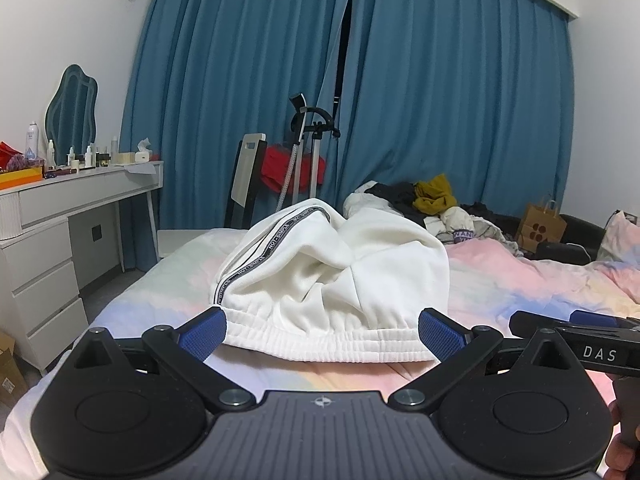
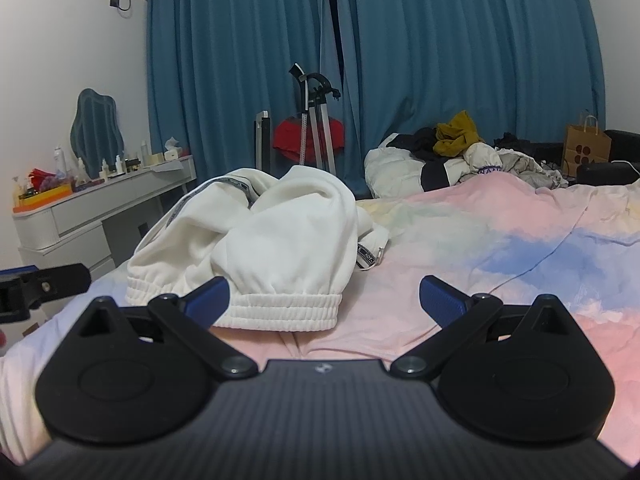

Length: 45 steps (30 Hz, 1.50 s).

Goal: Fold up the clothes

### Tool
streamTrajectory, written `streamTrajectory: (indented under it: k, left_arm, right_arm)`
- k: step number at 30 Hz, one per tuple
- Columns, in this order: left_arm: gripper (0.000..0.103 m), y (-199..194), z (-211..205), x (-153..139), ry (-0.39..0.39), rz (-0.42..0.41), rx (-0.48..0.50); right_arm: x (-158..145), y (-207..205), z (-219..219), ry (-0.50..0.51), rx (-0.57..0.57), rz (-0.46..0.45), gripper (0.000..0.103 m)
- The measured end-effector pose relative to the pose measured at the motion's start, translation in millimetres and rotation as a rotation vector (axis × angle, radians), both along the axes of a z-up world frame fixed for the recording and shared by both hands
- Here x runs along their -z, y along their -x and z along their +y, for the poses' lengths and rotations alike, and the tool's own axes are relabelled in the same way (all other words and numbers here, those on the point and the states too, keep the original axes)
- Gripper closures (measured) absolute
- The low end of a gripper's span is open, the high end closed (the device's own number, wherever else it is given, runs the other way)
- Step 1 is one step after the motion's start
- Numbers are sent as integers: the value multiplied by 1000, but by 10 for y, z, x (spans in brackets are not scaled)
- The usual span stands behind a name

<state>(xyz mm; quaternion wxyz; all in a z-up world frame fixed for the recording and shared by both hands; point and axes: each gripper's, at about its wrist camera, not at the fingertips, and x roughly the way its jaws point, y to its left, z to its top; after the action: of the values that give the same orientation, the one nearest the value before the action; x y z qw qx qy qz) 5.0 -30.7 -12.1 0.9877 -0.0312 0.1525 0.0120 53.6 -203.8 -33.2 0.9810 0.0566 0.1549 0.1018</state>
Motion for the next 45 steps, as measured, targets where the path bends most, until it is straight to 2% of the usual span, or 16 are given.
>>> streamTrajectory:
  k: [14,38,42,45]
  left_arm:
    - [0,5,-32,8,-6,8,13]
    - [0,-9,199,7,25,18,51]
    - [0,-55,213,9,7,16,46]
    - [0,-174,222,12,-52,1,39]
  right_arm:
    - [14,-12,-8,-7,10,8,0]
    - [31,-33,-46,-36,-6,27,0]
    - [32,-38,-34,-31,-6,29,0]
    - [44,-105,-26,-36,-13,40,0]
